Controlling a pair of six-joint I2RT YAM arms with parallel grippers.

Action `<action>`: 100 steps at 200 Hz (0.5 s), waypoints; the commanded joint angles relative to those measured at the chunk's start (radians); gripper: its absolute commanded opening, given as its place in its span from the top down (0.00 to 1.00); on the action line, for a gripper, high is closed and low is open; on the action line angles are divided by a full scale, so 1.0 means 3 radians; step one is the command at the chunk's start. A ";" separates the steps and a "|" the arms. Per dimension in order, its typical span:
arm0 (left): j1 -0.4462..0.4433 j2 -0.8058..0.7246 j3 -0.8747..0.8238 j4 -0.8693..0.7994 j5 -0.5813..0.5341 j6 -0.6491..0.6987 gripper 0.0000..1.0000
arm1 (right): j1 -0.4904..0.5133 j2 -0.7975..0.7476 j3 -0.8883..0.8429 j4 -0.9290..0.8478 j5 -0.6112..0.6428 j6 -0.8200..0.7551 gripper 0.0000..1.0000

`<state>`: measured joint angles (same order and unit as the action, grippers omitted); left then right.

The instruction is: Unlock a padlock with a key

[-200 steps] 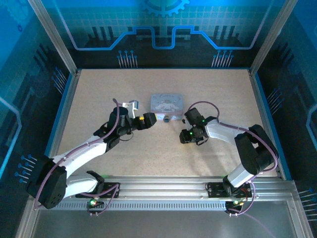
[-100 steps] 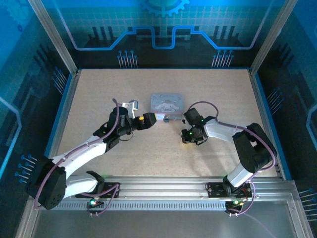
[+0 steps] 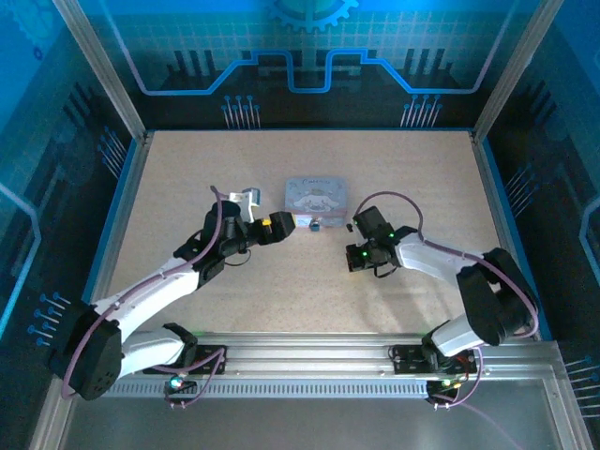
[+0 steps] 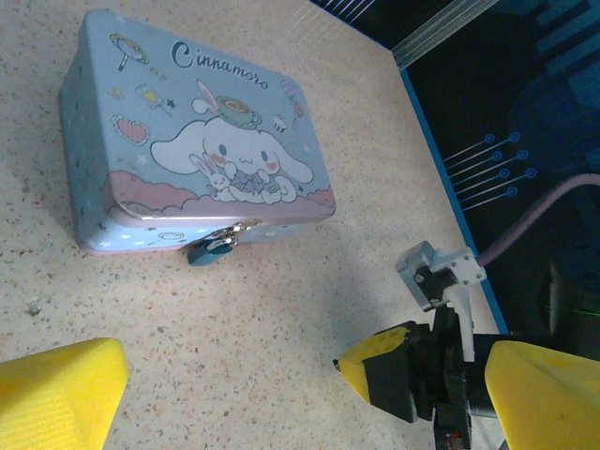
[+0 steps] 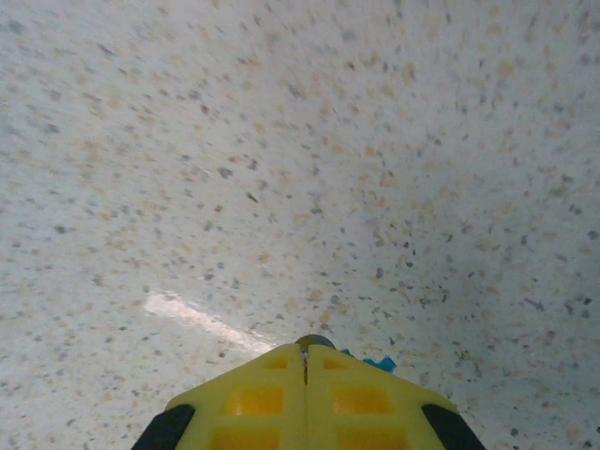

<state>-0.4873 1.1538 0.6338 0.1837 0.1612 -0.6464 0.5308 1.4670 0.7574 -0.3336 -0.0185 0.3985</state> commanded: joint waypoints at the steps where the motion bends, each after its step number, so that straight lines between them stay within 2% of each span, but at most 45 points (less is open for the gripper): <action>1: -0.0027 -0.0095 0.0135 -0.0043 0.0002 -0.0026 0.01 | -0.0024 -0.0267 -0.0092 0.0314 -0.0144 -0.0178 1.00; 30: -0.0026 -0.0104 0.0171 -0.0059 0.0038 -0.0304 0.01 | -0.0114 -0.0611 -0.0221 0.0700 -0.0420 -0.0239 1.00; 61: -0.0023 -0.0074 0.0228 0.0036 0.0199 -0.0813 0.01 | -0.0173 -0.0861 -0.0204 0.0913 -0.0730 -0.0331 1.00; 100: -0.0026 0.0010 0.0434 -0.0028 0.0477 -0.1410 0.02 | -0.0176 -0.1058 -0.0063 0.1013 -0.1112 -0.0777 1.00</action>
<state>-0.4873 1.1446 0.6933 0.1871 0.2165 -0.9203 0.4877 1.1843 0.7002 -0.0837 -0.2325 0.2794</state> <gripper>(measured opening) 0.988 0.051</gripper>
